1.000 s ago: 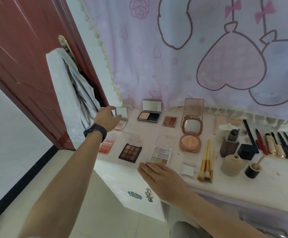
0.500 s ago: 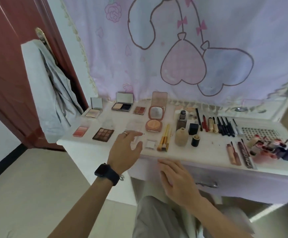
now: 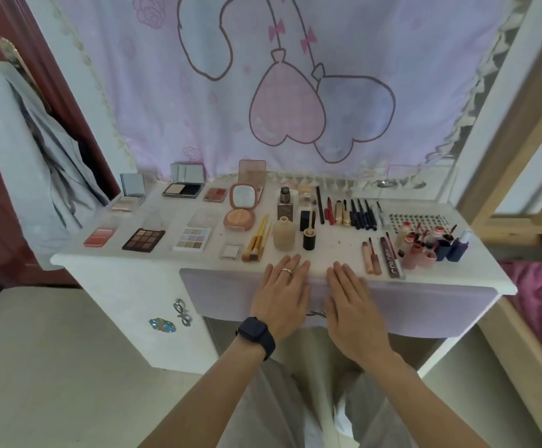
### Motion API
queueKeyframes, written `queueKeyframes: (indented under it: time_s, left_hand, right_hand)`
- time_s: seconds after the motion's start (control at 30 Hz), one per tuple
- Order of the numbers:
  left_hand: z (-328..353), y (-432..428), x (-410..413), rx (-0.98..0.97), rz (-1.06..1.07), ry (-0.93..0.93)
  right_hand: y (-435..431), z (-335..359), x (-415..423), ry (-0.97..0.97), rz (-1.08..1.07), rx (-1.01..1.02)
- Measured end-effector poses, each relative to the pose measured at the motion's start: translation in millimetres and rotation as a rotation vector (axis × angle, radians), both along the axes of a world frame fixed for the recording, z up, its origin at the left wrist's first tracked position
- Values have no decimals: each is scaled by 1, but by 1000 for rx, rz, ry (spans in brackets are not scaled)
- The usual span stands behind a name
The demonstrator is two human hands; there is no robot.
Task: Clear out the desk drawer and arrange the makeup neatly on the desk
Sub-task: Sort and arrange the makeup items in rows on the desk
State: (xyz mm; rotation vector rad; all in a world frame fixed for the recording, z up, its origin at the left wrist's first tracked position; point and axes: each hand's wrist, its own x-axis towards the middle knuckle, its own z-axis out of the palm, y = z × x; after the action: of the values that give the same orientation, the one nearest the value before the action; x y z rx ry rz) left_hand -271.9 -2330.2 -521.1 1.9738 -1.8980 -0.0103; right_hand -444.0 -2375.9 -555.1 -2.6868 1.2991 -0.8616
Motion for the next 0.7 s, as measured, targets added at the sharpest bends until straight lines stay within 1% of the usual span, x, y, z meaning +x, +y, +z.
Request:
queueKeyframes:
  time_s: [0.1, 0.23, 0.37, 0.57, 0.7]
  left_hand:
    - [-9, -4, -2, 9, 23, -17]
    - [-9, -7, -1, -16, 53, -36]
    - [-15, -8, -1, -18, 73, -62]
    - [-22, -8, -5, -7, 93, -70]
    - [-25, -9, -2, 11, 90, -88]
  right_hand:
    - [-3, -7, -1, 9, 6, -87]
    - [-11, -11, -3, -14, 24, -121]
    - [-15, -14, -6, 14, 45, -196]
    - [-12, -11, -6, 6, 41, -184]
    - [-9, 1, -9, 15, 39, -131]
